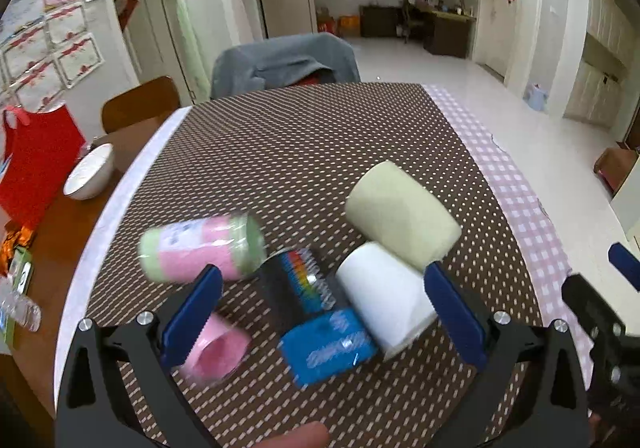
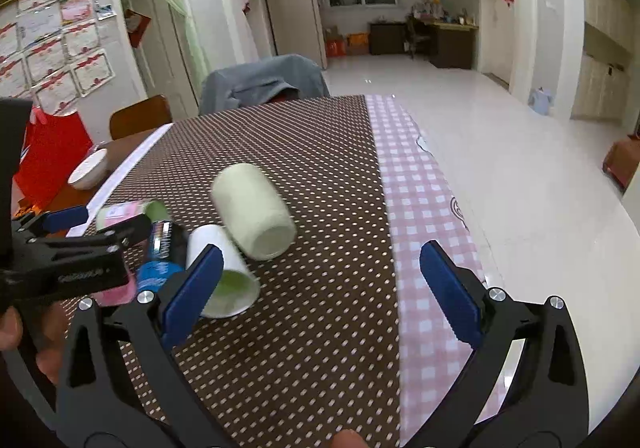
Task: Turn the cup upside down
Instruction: 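Move the left tool toward the pale green cup lying on its side, then close the left gripper on the pale green cup's body and lift it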
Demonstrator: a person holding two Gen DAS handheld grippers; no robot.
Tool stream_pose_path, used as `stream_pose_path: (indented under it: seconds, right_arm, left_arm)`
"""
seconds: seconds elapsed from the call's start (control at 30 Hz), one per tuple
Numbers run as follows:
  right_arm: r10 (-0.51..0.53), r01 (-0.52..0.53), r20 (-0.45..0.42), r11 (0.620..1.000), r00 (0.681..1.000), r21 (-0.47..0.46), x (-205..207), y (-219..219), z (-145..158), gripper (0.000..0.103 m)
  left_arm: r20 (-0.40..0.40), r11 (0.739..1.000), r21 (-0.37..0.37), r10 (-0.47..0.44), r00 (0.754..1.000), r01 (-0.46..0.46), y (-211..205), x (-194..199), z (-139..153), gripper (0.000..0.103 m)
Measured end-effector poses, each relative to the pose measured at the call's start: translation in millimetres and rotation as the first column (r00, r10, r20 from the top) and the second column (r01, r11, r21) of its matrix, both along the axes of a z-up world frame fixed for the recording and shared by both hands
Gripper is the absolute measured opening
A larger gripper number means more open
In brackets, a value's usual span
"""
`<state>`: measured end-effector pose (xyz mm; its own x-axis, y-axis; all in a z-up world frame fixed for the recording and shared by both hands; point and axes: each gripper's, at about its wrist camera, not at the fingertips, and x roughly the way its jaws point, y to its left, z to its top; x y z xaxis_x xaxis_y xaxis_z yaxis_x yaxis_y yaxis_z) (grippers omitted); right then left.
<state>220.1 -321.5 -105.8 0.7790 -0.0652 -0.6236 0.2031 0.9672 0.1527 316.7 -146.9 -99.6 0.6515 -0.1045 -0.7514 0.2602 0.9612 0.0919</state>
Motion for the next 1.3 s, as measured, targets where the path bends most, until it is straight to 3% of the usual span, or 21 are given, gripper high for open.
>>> stream_pose_path:
  seconds: [0.4, 0.67, 0.77, 1.13, 1.2, 1.23, 1.3]
  right_arm:
    - [-0.005, 0.005, -0.056, 1.000, 0.998, 0.008, 38.4, -33.7, -26.3, 0.097]
    - [0.006, -0.003, -0.070, 0.999, 0.998, 0.035, 49.0, -47.9, -38.6, 0.097]
    - [0.005, -0.002, -0.074, 0.999, 0.997, 0.050, 51.0, -53.3, -41.7, 0.097]
    - [-0.016, 0.021, -0.065, 0.996, 0.998, 0.084, 45.6, -68.9, -43.7, 0.097]
    - [-0.020, 0.025, -0.063, 0.996, 0.998, 0.087, 43.1, -70.9, -42.9, 0.097]
    - [-0.022, 0.027, -0.062, 0.996, 0.998, 0.087, 41.5, -71.9, -42.5, 0.097]
    - [-0.027, 0.032, -0.062, 0.996, 0.998, 0.089, 38.9, -74.1, -41.7, 0.097]
  left_arm:
    - [-0.150, 0.999, -0.032, 0.025, 0.988, -0.031, -49.2, 68.3, -37.3, 0.099]
    - [-0.291, 0.991, -0.114, 0.030, 0.956, -0.066, -67.8, 104.4, -62.5, 0.099]
    - [-0.313, 0.991, -0.119, 0.019, 0.950, -0.060, -77.8, 114.1, -66.7, 0.099]
    - [-0.454, 0.993, -0.118, -0.040, 0.890, -0.016, -124.5, 151.4, -100.7, 0.099]
    - [-0.459, 0.993, -0.113, -0.064, 0.886, 0.013, -135.9, 154.3, -106.6, 0.093]
    - [-0.463, 0.993, -0.114, -0.077, 0.883, 0.028, -141.5, 155.3, -108.8, 0.081]
    - [-0.452, 0.994, -0.088, -0.092, 0.887, 0.058, -153.3, 155.8, -110.2, 0.079]
